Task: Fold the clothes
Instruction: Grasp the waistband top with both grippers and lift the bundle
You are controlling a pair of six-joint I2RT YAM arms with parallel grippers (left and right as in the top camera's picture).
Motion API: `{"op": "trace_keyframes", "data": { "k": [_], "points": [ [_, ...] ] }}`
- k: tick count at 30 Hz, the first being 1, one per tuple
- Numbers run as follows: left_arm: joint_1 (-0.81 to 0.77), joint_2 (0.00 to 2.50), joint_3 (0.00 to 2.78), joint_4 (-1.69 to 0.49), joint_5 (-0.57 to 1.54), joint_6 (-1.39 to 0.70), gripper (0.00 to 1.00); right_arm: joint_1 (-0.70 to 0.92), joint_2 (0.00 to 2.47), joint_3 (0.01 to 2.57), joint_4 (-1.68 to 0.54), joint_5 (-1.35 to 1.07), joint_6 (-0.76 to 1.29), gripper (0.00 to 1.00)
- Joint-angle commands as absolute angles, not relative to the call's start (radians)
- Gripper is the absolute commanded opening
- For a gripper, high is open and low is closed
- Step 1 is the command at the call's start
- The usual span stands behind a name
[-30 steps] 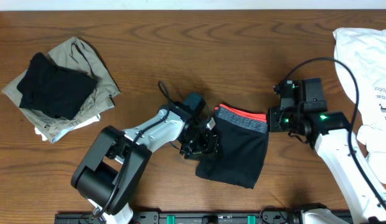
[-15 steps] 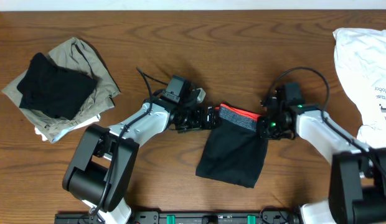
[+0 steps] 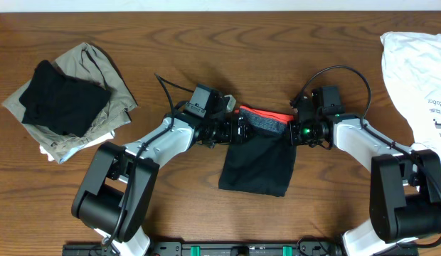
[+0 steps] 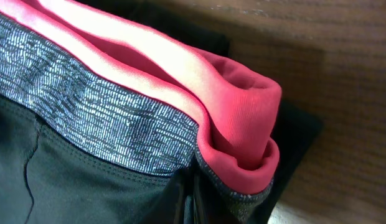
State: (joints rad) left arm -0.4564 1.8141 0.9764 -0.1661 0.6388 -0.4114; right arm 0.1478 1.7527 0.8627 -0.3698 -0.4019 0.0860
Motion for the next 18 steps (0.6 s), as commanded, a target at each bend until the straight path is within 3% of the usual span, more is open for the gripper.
{"op": "trace_keyframes", "data": {
  "k": [1,13,18],
  "points": [
    [-0.457,1.818,0.973,-0.138,0.581,-0.398,0.98,0.159,1.837,0.811,-0.384,-0.267,0.023,0.07],
    [-0.458,1.934,0.973,0.017,0.576,-0.403,0.98,0.193,1.837,0.811,-0.387,-0.270,0.021,0.07],
    [-0.458,2.034,0.973,0.102,0.664,-0.430,1.00,0.204,1.837,0.811,-0.387,-0.270,0.021,0.06]
  ]
}}
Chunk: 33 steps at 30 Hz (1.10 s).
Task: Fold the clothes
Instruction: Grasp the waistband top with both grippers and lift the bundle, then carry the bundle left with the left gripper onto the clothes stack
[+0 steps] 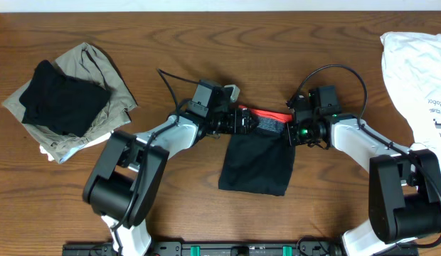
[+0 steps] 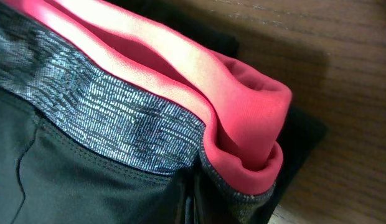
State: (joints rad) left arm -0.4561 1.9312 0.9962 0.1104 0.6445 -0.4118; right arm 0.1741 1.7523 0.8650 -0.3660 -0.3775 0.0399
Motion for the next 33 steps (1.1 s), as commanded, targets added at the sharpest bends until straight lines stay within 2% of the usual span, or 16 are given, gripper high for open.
{"op": "trace_keyframes", "data": {
  "k": [1,4,8,11,14,16,23,28,33],
  "points": [
    [-0.458,2.050,0.973,0.117,0.677,-0.443,0.95,0.204,1.837,0.811,-0.387,-0.270,0.021,0.06],
    [-0.458,2.091,0.973,0.137,0.700,-0.459,0.77,0.204,1.837,0.811,-0.388,-0.270,0.021,0.07],
    [-0.457,2.098,0.973,0.121,0.699,-0.458,0.59,0.204,1.837,0.811,-0.389,-0.270,0.021,0.07],
    [-0.453,2.098,0.973,0.122,0.699,-0.458,0.38,0.204,1.837,0.811,-0.389,-0.269,0.021,0.06],
    [-0.444,2.096,0.973,0.122,0.699,-0.458,0.23,0.204,1.837,0.811,-0.393,-0.260,0.021,0.06],
    [-0.432,2.091,0.973,0.121,0.699,-0.458,0.08,0.203,1.837,0.811,-0.393,-0.258,0.022,0.05],
    [-0.384,1.998,0.973,0.111,0.665,-0.450,0.06,0.186,1.727,0.883,-0.511,-0.200,0.032,0.13],
    [-0.340,1.846,0.976,0.004,0.478,-0.393,0.06,0.155,1.562,0.992,-0.682,-0.102,0.032,0.16],
    [-0.259,1.700,1.010,-0.180,0.254,-0.237,0.06,0.128,1.411,1.044,-0.776,-0.086,0.032,0.18]
  ]
}}
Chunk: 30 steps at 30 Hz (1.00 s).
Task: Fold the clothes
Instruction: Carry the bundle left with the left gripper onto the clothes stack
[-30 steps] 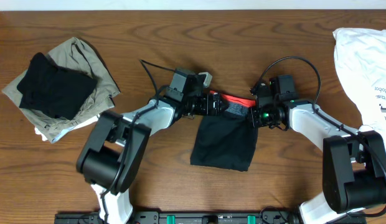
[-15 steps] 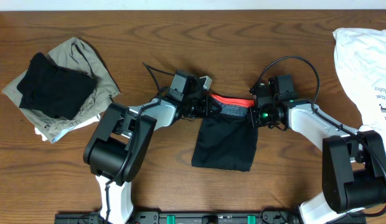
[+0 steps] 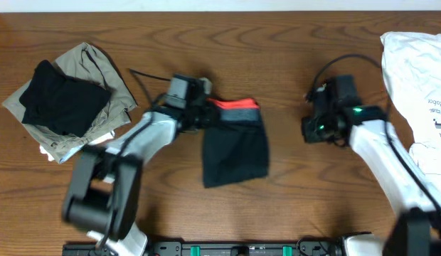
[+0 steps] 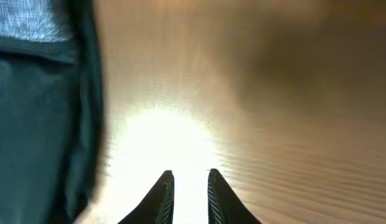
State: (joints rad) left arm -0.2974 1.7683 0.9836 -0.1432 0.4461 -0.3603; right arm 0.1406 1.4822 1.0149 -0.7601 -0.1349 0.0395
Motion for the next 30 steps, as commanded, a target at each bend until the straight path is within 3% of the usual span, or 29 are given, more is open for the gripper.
{"op": "trace_keyframes", "data": {
  "k": [1,15,30],
  "points": [
    [-0.238,1.679,1.019,-0.208,0.224,-0.201,0.06,0.126,1.386,1.045,-0.783,-0.086,0.032,0.19],
    [0.008,1.633,1.177,-0.340,0.028,0.073,0.06,0.125,1.296,1.044,-0.836,-0.078,0.032,0.21],
    [0.168,1.633,1.374,-0.351,0.006,0.123,0.06,0.125,1.296,1.044,-0.840,-0.078,0.032,0.24]
  ]
}}
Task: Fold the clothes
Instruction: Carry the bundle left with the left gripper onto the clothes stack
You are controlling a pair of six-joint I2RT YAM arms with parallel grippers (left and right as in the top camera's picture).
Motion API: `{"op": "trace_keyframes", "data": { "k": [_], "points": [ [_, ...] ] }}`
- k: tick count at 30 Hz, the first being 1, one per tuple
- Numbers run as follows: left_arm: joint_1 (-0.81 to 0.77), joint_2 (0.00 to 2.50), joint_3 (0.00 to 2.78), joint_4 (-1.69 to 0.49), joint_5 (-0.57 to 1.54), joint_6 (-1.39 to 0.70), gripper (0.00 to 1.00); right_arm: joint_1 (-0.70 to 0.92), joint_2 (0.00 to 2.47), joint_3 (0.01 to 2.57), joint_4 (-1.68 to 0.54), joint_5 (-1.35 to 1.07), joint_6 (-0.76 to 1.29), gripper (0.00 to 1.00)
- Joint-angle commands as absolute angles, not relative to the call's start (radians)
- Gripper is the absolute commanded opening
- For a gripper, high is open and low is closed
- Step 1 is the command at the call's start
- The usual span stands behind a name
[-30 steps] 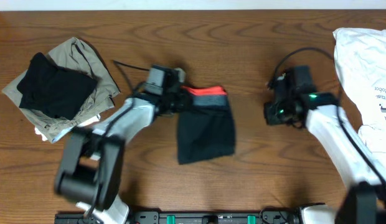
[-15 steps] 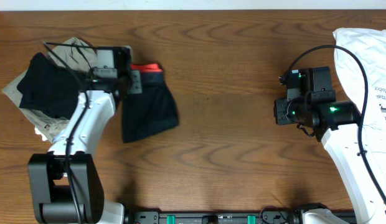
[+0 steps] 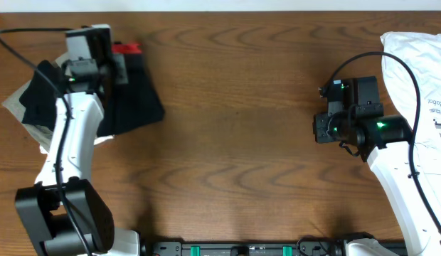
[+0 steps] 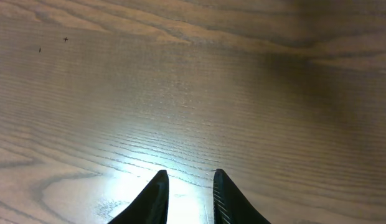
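Note:
The folded black shorts (image 3: 135, 96) with a red waistband (image 3: 126, 49) are at the far left of the table, against the right side of the stack of folded clothes (image 3: 37, 96). My left gripper (image 3: 115, 69) is shut on the shorts' waistband end. My right gripper (image 3: 317, 130) is over bare wood at the right, well away from the shorts. In the right wrist view my right gripper (image 4: 188, 175) is open, a narrow gap between its dark fingers (image 4: 154, 196) and nothing in it.
A crumpled white garment (image 3: 416, 71) with print lies at the right edge, just behind the right arm. The left arm's black cable (image 3: 28, 32) runs along the back left. The wooden table (image 3: 235, 142) stretches between the two arms.
My left gripper has moved the shorts from left of centre to the far left, beside the stack. The right gripper sits a little lower and sees only bare wood.
Both grippers were shut on the waistband ends of the folded shorts at the table's centre, and stayed so at the second moment. Then the right gripper had let go and stood off to the right while the left held the shorts further left. Now they are at the stack.

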State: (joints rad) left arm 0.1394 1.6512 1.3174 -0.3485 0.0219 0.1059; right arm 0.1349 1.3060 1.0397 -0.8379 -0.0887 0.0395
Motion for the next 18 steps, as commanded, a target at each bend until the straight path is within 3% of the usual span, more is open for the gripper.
{"op": "trace_keyframes", "data": {
  "k": [1,18],
  "points": [
    [0.182,1.633,1.388,-0.355,0.006,0.123,0.06,0.125,1.296,1.044,-0.842,-0.078,0.033,0.24],
    [0.435,1.630,1.452,-0.366,0.048,-0.029,0.06,0.124,1.296,1.044,-0.850,-0.067,0.033,0.26]
  ]
}}
